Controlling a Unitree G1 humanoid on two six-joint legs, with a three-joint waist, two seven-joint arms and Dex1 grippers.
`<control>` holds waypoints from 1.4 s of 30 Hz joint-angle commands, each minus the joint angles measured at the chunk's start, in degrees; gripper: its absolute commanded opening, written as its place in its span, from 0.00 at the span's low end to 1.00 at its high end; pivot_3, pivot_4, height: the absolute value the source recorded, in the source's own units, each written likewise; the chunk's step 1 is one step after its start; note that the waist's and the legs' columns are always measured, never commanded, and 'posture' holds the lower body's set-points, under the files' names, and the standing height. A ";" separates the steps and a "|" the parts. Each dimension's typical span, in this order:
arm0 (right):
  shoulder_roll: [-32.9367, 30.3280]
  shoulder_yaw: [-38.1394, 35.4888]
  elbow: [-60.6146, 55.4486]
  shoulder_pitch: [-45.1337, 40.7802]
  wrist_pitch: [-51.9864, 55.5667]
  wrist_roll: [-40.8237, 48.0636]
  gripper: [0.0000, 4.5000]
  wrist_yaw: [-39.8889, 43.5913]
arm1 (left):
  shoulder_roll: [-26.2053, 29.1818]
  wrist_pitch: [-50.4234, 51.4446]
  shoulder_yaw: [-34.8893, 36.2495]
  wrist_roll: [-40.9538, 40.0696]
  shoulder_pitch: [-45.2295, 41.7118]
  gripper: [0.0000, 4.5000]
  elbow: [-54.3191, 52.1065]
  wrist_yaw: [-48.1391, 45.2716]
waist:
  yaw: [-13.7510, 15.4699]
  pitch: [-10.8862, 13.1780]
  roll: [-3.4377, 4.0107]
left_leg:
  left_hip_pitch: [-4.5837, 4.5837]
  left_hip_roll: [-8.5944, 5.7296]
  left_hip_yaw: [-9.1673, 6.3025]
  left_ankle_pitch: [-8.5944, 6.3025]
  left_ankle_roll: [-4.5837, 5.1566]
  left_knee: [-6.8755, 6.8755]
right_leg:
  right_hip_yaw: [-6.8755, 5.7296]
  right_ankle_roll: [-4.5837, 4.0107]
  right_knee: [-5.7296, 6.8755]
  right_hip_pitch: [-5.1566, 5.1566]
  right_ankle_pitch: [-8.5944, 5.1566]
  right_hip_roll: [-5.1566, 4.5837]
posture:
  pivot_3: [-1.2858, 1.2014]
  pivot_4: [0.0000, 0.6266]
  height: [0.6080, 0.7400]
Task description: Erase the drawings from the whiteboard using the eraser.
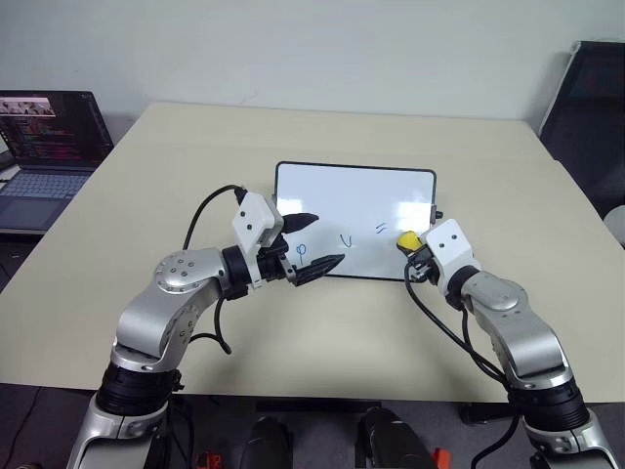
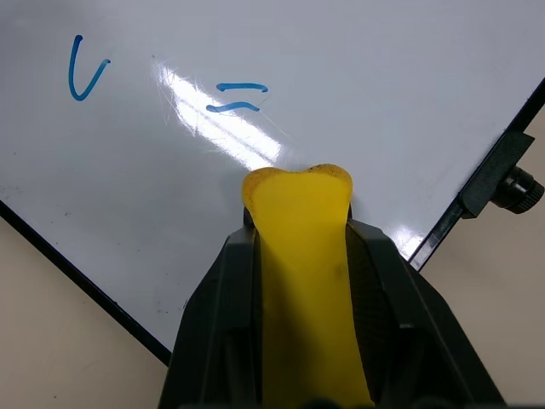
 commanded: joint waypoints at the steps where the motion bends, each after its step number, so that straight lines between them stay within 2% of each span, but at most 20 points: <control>1: 0.44 -0.99 5.78 -5.17 -2.08 -2.05 0.23 -2.18 | 0.43 -0.08 0.85 -0.76 0.02 1.00 -2.29 -0.06 | -0.34 0.03 -0.01 | 0.00 -0.03 0.00 0.02 0.03 0.01 | 0.03 -0.01 -0.02 -0.02 0.06 -0.01 | 0.52 0.24 1.00; 5: 0.77 -1.42 9.14 -8.12 -4.37 -2.53 0.23 -3.18 | 0.32 0.87 1.46 -1.36 1.52 1.00 -3.32 0.76 | -0.70 0.03 -0.02 | 0.00 -0.12 -0.08 0.09 0.14 0.00 | 0.06 -0.01 -0.02 -0.28 0.09 -0.03 | 0.52 0.24 1.00; 9: 0.15 -1.37 7.01 -5.34 -4.07 -1.29 0.23 -1.43 | 1.20 1.02 4.29 -1.93 5.80 1.00 -3.74 1.29 | -0.90 0.02 -0.02 | -0.04 -0.13 -0.11 0.09 0.14 -0.02 | 0.06 0.00 -0.02 -0.21 0.09 -0.03 | 0.52 0.24 1.00; 16: 0.56 -5.59 -1.58 0.05 -6.17 2.84 0.23 0.96 | 3.93 0.59 10.87 -3.73 12.24 1.00 -3.21 0.91 | -0.85 0.09 0.01 | -0.13 -0.12 -0.15 0.09 0.14 -0.40 | 0.03 -0.01 -0.04 -0.25 0.04 -0.01 | 0.52 0.24 1.00; 22: -3.37 -8.28 -14.54 5.79 -3.76 13.24 0.22 10.73 | 6.50 -0.54 15.46 -5.12 17.65 1.00 -2.90 -1.28 | -0.84 0.17 0.04 | -0.16 -0.12 -0.14 0.09 0.14 -0.63 | 0.03 -0.11 -0.10 -0.34 -0.05 -0.03 | 0.52 0.24 1.00; 26: -6.62 -7.75 -19.77 9.68 -1.38 16.93 0.22 14.10 | 7.38 -2.14 16.13 -4.21 18.42 1.00 -1.50 -2.02 | -0.44 0.17 0.02 | -0.15 -0.12 -0.17 0.09 0.13 -0.80 | -0.03 -0.16 -0.11 -0.37 -0.21 -0.03 | 0.52 0.24 1.00; 42: -9.94 -4.01 -20.46 10.76 -0.64 18.63 0.22 15.69 | 8.84 0.18 12.81 -3.83 13.65 1.00 -4.10 -1.30 | 0.14 0.20 -0.02 | -0.15 -0.14 -0.16 0.07 0.10 -0.83 | -0.04 -0.17 -0.18 -0.39 -0.24 -0.07 | 0.52 0.24 1.00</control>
